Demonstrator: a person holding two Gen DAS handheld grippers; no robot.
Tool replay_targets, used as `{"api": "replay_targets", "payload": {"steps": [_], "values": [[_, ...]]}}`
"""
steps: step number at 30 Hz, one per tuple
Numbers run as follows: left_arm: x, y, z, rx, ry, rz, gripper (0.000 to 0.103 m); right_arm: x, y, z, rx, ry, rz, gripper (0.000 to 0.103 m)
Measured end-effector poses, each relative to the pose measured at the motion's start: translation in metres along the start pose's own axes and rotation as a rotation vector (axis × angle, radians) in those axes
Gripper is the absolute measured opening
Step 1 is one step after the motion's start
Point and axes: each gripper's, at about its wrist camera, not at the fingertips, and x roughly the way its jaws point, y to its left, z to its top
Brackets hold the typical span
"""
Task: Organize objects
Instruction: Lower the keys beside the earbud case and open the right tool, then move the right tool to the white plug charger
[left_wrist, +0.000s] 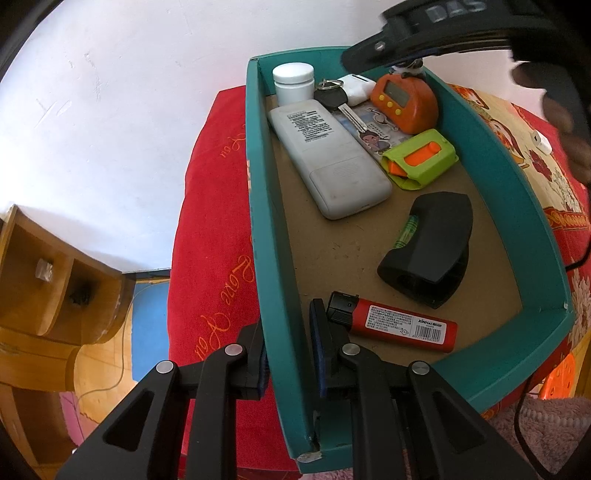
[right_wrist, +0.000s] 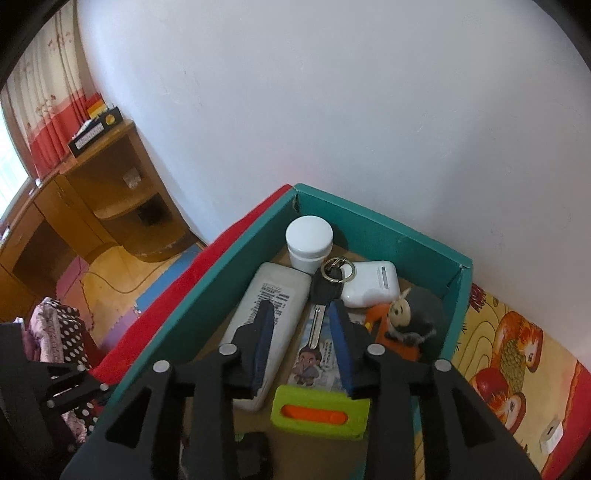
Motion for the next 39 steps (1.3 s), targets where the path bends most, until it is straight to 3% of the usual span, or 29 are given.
{"api": "replay_targets", "payload": {"steps": [7,19,32,39], "values": [[0.000,0.000,0.000,0.000,0.000,-0.001,0.018,-0.024,-0.006,-0.008,0.017,-0.009,-0.011,0.034],[-0.002,0.006,-0.002,-0.004,0.003,-0.009,0.018,-0.057,-0.015,-0.027,0.048,-0.012,-0.056,0.048],[-0.001,-0.002,-0.002,-0.003,0.007,-0.011,0.018,-0.094,-0.099,-0.077,0.245,0.004,-0.224,0.051],[-0.001,-0.005,-0.002,-0.002,0.007,-0.007,0.018,-0.101,-0.167,-0.117,0.434,0.021,-0.362,0.067]]}}
